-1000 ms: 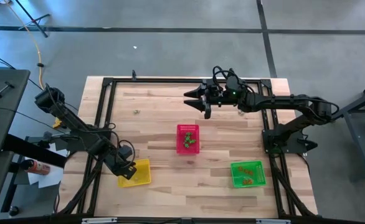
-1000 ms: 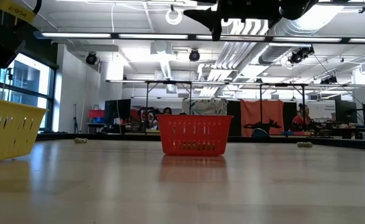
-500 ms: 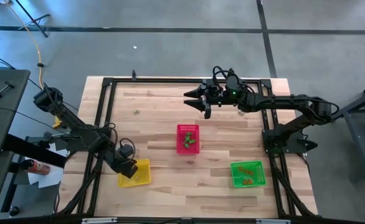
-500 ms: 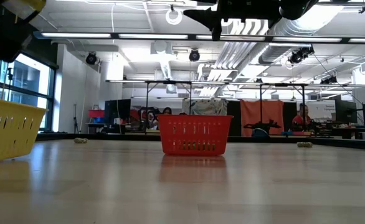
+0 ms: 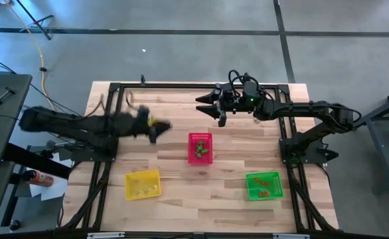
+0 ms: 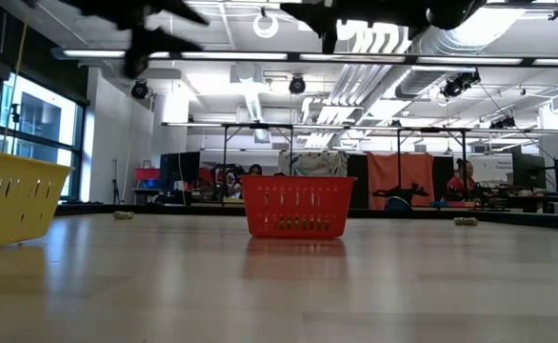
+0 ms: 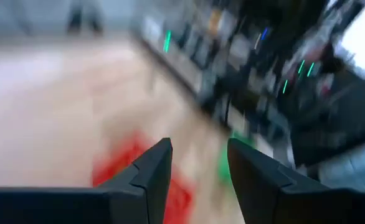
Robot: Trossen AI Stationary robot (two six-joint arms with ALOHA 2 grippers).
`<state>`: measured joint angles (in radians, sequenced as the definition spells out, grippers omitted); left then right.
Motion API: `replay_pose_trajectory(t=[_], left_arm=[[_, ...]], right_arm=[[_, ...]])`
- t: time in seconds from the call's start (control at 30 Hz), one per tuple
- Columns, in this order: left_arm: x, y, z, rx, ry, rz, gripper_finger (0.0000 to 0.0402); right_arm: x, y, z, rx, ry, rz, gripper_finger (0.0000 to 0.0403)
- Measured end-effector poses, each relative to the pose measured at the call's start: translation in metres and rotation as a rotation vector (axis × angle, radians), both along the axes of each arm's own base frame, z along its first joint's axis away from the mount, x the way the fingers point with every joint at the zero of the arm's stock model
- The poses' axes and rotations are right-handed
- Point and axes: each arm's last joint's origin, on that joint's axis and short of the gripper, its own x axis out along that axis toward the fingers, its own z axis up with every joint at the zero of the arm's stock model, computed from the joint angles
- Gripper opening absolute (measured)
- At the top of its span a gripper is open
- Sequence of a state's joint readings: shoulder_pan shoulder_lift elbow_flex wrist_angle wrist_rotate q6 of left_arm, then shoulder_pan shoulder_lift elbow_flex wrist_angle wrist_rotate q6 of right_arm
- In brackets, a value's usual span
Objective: Sort Halloween decoration
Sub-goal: Put the white skull toy into the yellow bin
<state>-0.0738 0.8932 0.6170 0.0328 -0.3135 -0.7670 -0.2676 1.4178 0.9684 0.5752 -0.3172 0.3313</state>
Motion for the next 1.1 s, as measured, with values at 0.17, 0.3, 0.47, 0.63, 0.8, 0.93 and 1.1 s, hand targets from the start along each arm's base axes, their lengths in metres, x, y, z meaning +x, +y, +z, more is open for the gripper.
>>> replay_pose_trajectory(t=[0.17,0.3,0.47,0.63,0.8,0.93,1.1], left_arm=[[0.008,0.046,0.023,0.217,-0.223,0.038,0.0145],[0.014,0.067,0.038,0.337,-0.250,0.021,0.0145],[0.027,0.074,0.049,0.512,-0.213,-0.012,0.0145],[0.036,0.077,0.044,0.548,-0.172,-0.022,0.0145],[0.038,0.077,0.043,0.547,-0.167,-0.024,0.0145],[0.038,0.078,0.043,0.543,-0.162,0.000,0.0145],[0.037,0.079,0.043,0.539,-0.160,0.016,0.0145]], right_arm=[[-0.001,0.000,0.007,-0.016,-0.069,0.001,0.0191],[-0.001,0.001,0.009,-0.018,-0.094,0.002,0.0191],[-0.001,0.000,0.008,-0.023,-0.085,0.000,0.0191],[-0.001,0.000,0.007,-0.020,-0.073,0.000,0.0191],[-0.001,-0.001,0.006,0.002,-0.057,-0.001,0.0191],[-0.003,-0.013,0.017,0.124,0.062,-0.087,0.0191],[-0.017,-0.040,0.028,0.176,0.553,-0.428,0.0191]])
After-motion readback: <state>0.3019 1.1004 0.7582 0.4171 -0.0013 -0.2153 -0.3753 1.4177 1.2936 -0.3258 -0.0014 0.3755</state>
